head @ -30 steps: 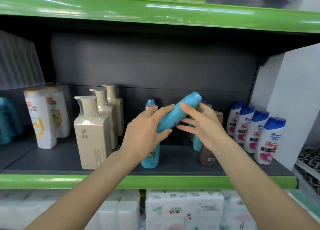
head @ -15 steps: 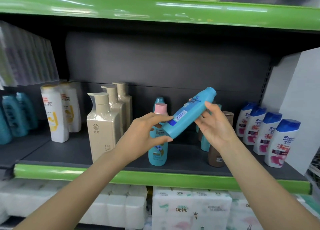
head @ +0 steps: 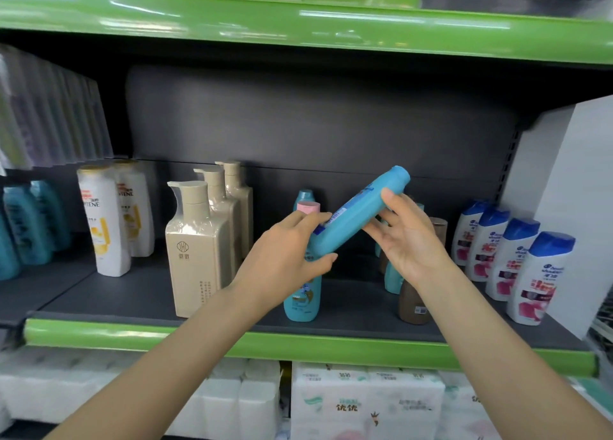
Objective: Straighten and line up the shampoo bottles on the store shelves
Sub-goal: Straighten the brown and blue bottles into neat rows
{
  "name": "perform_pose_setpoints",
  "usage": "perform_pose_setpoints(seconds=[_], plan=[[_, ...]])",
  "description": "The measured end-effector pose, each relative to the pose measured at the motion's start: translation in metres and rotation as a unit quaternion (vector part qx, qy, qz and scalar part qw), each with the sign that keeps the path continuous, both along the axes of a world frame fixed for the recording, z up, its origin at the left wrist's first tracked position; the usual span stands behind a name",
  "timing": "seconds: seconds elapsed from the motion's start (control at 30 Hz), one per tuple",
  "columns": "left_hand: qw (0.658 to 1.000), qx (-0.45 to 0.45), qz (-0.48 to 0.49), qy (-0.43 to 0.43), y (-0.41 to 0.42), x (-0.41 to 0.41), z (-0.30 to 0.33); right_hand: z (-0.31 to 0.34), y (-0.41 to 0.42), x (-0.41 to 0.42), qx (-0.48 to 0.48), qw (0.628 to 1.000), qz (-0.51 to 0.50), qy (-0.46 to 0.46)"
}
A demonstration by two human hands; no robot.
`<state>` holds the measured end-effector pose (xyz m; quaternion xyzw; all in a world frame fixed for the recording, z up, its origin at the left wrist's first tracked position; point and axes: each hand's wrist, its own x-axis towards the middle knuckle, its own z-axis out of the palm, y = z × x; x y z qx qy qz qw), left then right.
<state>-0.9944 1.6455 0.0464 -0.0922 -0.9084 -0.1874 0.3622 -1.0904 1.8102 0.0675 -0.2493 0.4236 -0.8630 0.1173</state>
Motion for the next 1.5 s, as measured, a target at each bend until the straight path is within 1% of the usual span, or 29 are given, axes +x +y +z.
perform_pose_setpoints(seconds=[0.1, 0.17, 0.3, 0.4, 0.5, 0.67, 0.73, 0.8, 0.9, 0.97, 1.03, 1.17, 1.27, 1.33, 1.4, 1.5], plan=[[1.000, 0.024, -0.010, -0.017, -0.001, -0.004, 0.002, 0.005, 0.004, -0.003, 0.067, 0.997, -0.007, 0.031], [0.999, 0.044, -0.016, -0.014, -0.003, -0.005, 0.005, 0.007, 0.007, -0.004, 0.086, 0.995, 0.014, 0.039], [0.985, 0.156, -0.057, -0.033, -0.004, -0.007, 0.016, 0.006, 0.008, -0.006, 0.083, 0.994, 0.052, 0.036], [0.978, 0.181, -0.090, -0.045, -0.004, -0.009, 0.022, 0.009, 0.005, -0.007, 0.062, 0.995, 0.062, 0.041], [0.975, 0.197, -0.093, -0.040, -0.006, -0.016, 0.024, 0.016, 0.003, -0.009, 0.070, 0.996, 0.013, 0.057], [0.974, 0.217, -0.057, 0.003, -0.021, -0.035, 0.032, 0.023, -0.001, -0.012, 0.107, 0.986, -0.087, 0.094], [0.980, 0.199, -0.026, 0.006, -0.028, -0.043, 0.034, 0.023, -0.002, -0.016, 0.107, 0.983, -0.117, 0.091], [0.986, 0.165, 0.007, -0.006, -0.034, -0.051, 0.036, 0.023, -0.002, -0.021, 0.088, 0.984, -0.135, 0.081], [0.993, 0.099, 0.035, -0.059, -0.043, -0.064, 0.034, 0.023, -0.005, -0.028, 0.054, 0.982, -0.161, 0.078], [0.993, 0.062, 0.033, -0.100, -0.050, -0.071, 0.031, 0.024, -0.010, -0.033, 0.053, 0.978, -0.182, 0.085], [0.990, 0.048, 0.027, -0.128, -0.054, -0.076, 0.027, 0.025, -0.016, -0.037, 0.066, 0.973, -0.202, 0.093], [0.992, 0.055, 0.029, -0.110, -0.056, -0.082, 0.025, 0.022, -0.028, -0.049, 0.079, 0.964, -0.237, 0.092], [0.994, 0.040, 0.034, -0.099, -0.057, -0.085, 0.024, 0.016, -0.037, -0.059, 0.083, 0.964, -0.238, 0.082], [0.994, 0.028, 0.037, -0.094, -0.060, -0.087, 0.023, 0.011, -0.043, -0.065, 0.107, 0.962, -0.234, 0.093], [0.995, 0.026, 0.040, -0.089, -0.061, -0.087, 0.023, 0.004, -0.051, -0.073, 0.154, 0.954, -0.231, 0.110], [0.995, 0.032, 0.039, -0.082, -0.060, -0.085, 0.021, -0.007, -0.064, -0.085, 0.242, 0.928, -0.243, 0.148]])
